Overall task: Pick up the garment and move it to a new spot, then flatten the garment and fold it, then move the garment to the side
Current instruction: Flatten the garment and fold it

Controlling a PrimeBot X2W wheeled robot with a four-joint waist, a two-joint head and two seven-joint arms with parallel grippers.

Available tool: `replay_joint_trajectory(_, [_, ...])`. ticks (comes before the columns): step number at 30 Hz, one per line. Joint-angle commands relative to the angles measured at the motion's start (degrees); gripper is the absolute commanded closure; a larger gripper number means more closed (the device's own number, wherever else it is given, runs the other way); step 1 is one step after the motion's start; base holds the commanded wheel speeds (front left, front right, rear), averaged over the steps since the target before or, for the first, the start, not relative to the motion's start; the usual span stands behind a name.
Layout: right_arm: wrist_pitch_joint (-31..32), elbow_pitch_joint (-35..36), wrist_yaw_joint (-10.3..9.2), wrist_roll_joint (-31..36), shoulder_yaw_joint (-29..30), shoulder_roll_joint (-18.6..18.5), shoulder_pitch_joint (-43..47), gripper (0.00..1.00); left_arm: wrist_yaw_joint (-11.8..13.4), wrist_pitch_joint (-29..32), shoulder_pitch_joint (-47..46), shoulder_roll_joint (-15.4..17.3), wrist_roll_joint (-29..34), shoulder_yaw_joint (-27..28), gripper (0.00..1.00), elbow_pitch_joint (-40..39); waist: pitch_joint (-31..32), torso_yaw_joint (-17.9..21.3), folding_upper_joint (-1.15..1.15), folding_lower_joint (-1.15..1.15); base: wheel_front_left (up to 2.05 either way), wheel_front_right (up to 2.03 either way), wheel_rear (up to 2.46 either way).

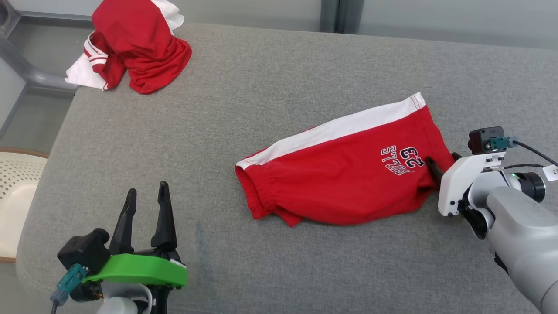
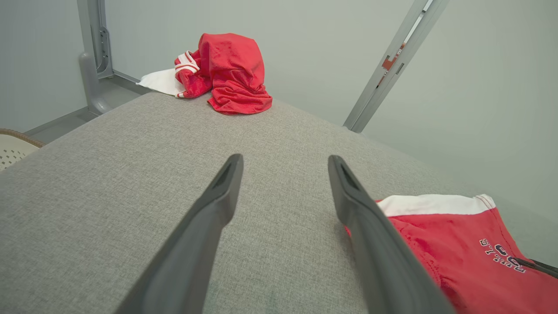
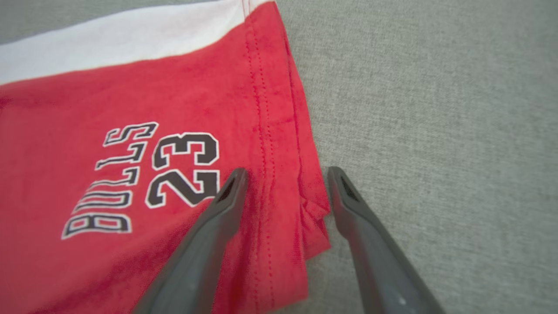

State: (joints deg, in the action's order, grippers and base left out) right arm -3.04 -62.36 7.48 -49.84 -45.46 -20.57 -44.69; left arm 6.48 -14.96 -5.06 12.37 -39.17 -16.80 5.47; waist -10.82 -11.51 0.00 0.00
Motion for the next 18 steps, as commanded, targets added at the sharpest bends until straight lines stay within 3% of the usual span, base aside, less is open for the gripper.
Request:
replay_joint_trajectory(1, [0.0,-0.1,0.03,-0.5,-0.4,0.5,1.6,1.0,-0.4,-0.3,1.0,-0.2,0.3,0.4,0.0,0.1,0.3,0.6,0.0,0.0,0.0,0.0,0.0])
replay_joint_trajectory(8, [-4.6,1.5,-0.03,-2.1,1.0,0.5,2.1,1.0,-1.1,-0.3,0.4,-0.4,0.2,1.7,0.0,0.8,1.8,4.2,0.0,0.0,0.0,0.0,0.0])
replay_joint_trajectory(18, [-9.9,5.2,-0.03,-4.6,3.4,-1.7,6.6,1.0,-0.9,-0.3,1.2,0.8,2.8,3.1,0.0,2.8,3.9,14.0,0.0,0.0,0.0,0.0,0.0])
